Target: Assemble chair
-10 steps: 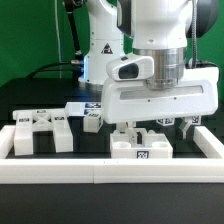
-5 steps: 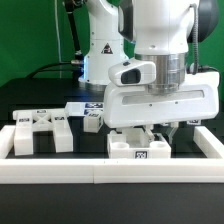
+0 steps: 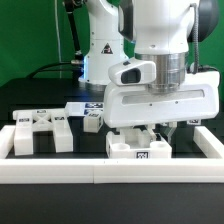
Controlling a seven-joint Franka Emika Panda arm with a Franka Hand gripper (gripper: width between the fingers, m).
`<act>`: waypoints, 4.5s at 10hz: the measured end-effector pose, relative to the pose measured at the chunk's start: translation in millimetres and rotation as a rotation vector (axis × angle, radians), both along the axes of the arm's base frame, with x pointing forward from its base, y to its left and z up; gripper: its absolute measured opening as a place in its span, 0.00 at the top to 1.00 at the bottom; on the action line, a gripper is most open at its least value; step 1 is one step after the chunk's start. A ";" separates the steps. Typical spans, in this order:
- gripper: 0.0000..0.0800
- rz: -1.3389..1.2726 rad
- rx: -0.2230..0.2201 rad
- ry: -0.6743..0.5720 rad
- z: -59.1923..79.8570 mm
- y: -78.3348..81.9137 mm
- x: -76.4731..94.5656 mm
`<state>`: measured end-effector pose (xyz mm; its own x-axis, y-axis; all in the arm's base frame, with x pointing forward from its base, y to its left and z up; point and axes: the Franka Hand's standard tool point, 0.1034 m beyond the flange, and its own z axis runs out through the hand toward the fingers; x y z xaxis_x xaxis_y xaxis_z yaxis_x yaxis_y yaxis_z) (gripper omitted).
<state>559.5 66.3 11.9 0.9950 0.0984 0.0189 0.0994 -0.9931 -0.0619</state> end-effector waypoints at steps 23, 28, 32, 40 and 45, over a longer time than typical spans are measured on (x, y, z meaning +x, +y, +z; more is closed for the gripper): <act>0.21 -0.045 -0.023 0.010 18.6 32.5 25.6; 0.19 0.046 -0.032 -0.004 51.7 6.6 -19.9; 0.19 0.045 -0.033 0.001 49.6 6.2 -22.0; 0.19 -0.055 -0.050 0.047 47.5 -15.8 -72.8; 0.19 -0.279 -0.047 0.079 45.9 -39.6 -77.8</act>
Offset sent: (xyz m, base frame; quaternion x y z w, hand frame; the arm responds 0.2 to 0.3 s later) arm -0.0092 0.0165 -0.0038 0.0116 -0.0028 0.0717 0.9974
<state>481.8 26.8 57.8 0.9819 -0.1805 -0.0575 -0.1815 -0.9833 -0.0121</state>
